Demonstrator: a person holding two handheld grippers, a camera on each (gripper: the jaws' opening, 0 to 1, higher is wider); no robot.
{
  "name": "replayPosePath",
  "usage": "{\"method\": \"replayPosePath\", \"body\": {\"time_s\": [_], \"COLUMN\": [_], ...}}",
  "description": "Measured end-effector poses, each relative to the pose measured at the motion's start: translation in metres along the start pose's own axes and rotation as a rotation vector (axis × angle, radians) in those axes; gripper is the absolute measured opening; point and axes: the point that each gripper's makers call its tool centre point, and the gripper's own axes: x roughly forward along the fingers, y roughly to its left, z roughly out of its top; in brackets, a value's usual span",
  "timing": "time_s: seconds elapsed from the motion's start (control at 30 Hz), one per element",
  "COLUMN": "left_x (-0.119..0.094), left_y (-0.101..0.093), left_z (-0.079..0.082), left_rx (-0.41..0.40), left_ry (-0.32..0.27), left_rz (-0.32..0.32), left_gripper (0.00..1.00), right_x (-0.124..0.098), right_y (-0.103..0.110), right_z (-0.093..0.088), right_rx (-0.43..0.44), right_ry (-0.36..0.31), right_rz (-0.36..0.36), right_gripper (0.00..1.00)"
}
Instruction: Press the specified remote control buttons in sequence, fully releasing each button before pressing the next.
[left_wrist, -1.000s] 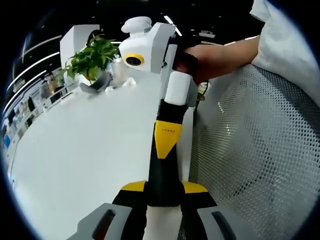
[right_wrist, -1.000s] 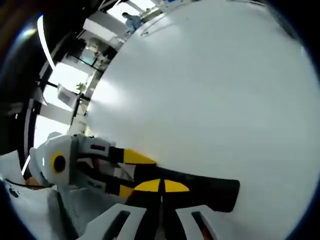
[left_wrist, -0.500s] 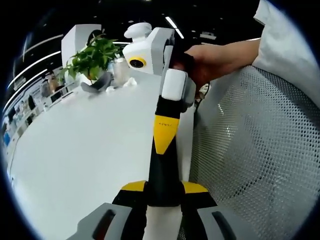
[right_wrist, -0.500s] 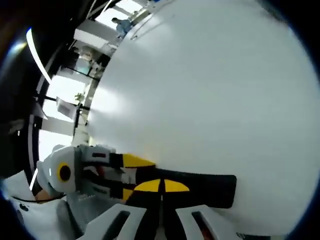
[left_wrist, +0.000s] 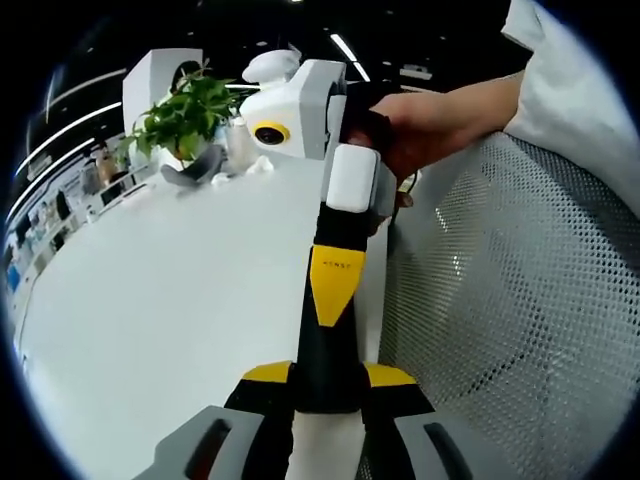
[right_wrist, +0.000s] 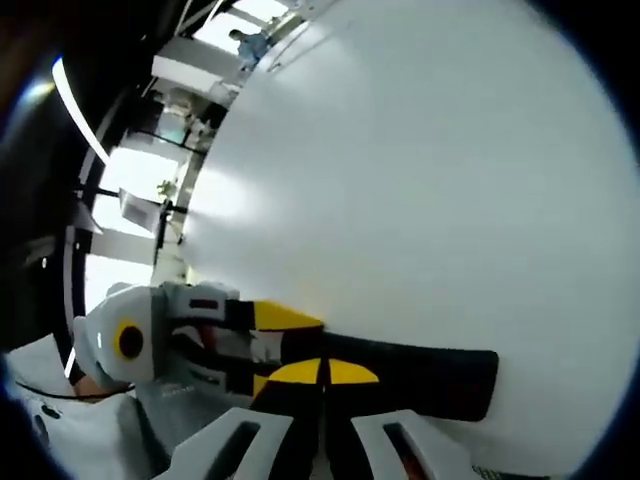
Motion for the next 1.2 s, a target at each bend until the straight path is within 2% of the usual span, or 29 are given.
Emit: {"method": "replayPosePath", "body": {"time_s": [0.27, 0.43, 0.63, 0.73, 0.8, 0.9, 1.0, 1.07, 1.13, 1.17, 1.2], "left_x": [0.0, 0.0, 0.0, 0.0, 0.0, 0.0, 0.0, 0.001, 0.001, 0.001, 0.001], "left_y": [0.0, 0.0, 0.001, 0.0, 0.001, 0.0, 0.0, 0.0, 0.0, 0.001, 0.001], "left_z": [0.0, 0.0, 0.001, 0.001, 0.001, 0.001, 0.002, 0.001, 0.002, 0.002, 0.002], "left_rx": [0.001, 0.003, 0.017, 0.023, 0.022, 0.021, 0.014, 0.017, 0.014, 0.008, 0.005], "left_ry": [0.005, 0.004, -0.002, -0.001, 0.002, 0.012, 0.026, 0.031, 0.037, 0.043, 0.049], "left_rz": [-0.002, -0.003, -0.001, 0.001, 0.004, 0.009, 0.011, 0.014, 0.015, 0.014, 0.014], "left_gripper": [0.24, 0.24, 0.24, 0.25, 0.25, 0.25, 0.25, 0.25, 0.25, 0.25, 0.25], "right_x": [0.0, 0.001, 0.0, -0.001, -0.001, -0.008, -0.018, -0.023, -0.033, -0.041, -0.046], "right_y": [-0.003, -0.001, 0.0, 0.002, 0.002, -0.001, 0.012, 0.02, 0.03, 0.036, 0.04], "right_z": [0.002, 0.003, 0.003, 0.002, 0.003, 0.015, 0.027, 0.03, 0.04, 0.048, 0.052], "right_rx": [0.064, 0.016, 0.022, -0.056, -0.061, -0.175, -0.192, -0.178, -0.211, -0.249, -0.285], "right_ry": [-0.019, -0.018, -0.006, 0.012, 0.0, -0.073, -0.163, -0.188, -0.269, -0.333, -0.37], "right_rz": [0.022, -0.019, 0.007, -0.013, -0.023, -0.088, -0.04, 0.009, 0.049, 0.054, 0.058], "right_gripper": [0.0, 0.0, 0.0, 0.0, 0.0, 0.0, 0.0, 0.0, 0.0, 0.0, 0.0]}}
